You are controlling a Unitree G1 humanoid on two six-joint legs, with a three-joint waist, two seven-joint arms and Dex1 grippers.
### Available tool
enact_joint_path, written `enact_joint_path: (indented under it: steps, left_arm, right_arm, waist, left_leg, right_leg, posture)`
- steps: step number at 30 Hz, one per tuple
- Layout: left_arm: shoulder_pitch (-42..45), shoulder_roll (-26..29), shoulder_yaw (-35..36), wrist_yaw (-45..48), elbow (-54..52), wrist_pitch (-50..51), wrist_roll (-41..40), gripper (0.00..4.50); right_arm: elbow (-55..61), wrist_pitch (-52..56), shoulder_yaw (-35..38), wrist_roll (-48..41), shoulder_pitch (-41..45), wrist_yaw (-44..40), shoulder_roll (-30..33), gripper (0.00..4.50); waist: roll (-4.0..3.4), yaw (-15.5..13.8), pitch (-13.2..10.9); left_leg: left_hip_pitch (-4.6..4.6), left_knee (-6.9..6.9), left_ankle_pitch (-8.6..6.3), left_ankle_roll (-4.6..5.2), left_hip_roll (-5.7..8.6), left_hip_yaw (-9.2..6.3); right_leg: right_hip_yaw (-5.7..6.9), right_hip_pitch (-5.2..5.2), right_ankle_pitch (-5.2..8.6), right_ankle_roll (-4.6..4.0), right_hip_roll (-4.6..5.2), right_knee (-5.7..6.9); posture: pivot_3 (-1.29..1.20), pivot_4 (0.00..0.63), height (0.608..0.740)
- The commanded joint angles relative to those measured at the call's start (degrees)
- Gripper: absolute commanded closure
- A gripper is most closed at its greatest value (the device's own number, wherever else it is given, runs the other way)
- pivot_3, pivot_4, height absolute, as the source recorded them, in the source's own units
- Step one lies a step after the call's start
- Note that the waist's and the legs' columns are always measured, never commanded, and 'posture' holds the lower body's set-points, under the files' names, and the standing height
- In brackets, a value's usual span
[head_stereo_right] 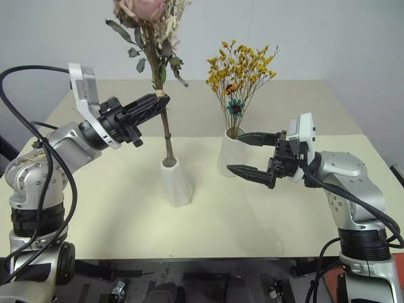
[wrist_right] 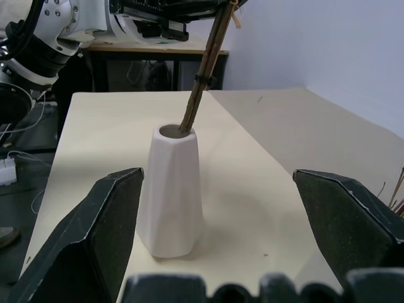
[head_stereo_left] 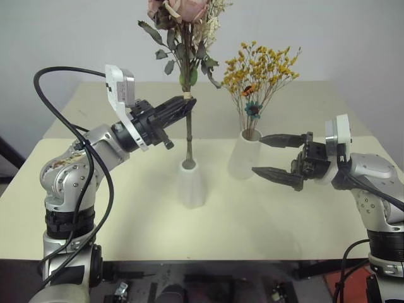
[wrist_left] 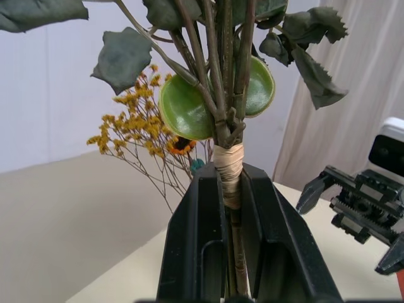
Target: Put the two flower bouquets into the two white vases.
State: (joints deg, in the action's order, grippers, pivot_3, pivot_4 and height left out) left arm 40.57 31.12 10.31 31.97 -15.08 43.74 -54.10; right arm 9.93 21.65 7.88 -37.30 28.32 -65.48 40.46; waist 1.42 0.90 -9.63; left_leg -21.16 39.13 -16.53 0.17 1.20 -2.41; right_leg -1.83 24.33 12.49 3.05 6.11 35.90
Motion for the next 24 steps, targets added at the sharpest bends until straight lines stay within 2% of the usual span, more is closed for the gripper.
enact_joint_path:
  steps: [1,11,24]
  left_arm:
    - [0.0,-0.1,0.5,1.0,-2.5,-1.1,0.0,4.39]
    - [-3.3,0.0,0.2,1.8,-4.7,-2.0,1.3,4.39]
    - [-10.8,-1.1,-1.5,6.1,-5.8,-9.3,8.3,4.39]
  right_arm:
    - [2.3,0.2,2.2,-1.5,0.2,0.5,0.8,0.0]
    - [2.1,0.2,2.0,-1.6,0.3,0.7,0.7,0.0]
    - [1.7,0.0,2.0,-1.5,0.3,0.7,0.4,0.0]
  waist:
    - [0.0,-0.1,0.0]
    - [0.0,-0.1,0.0]
    - [0.0,-0.1,0.0]
  left_leg:
    - [0.0,0.0,0.0,0.0,0.0,-0.01]
    - [0.0,0.02,0.0,0.0,-0.01,-0.01]
    - [0.01,0.02,0.0,0.01,-0.02,0.0]
  right_leg:
    - [0.0,0.0,0.0,0.0,0.0,0.01]
    - [0.0,-0.01,0.0,0.0,-0.01,0.0]
    - [0.0,-0.03,0.0,0.0,-0.01,0.0]
  posture:
    - [0.0,0.15,0.74]
    - [0.0,0.15,0.74]
    - [0.0,0.15,0.74]
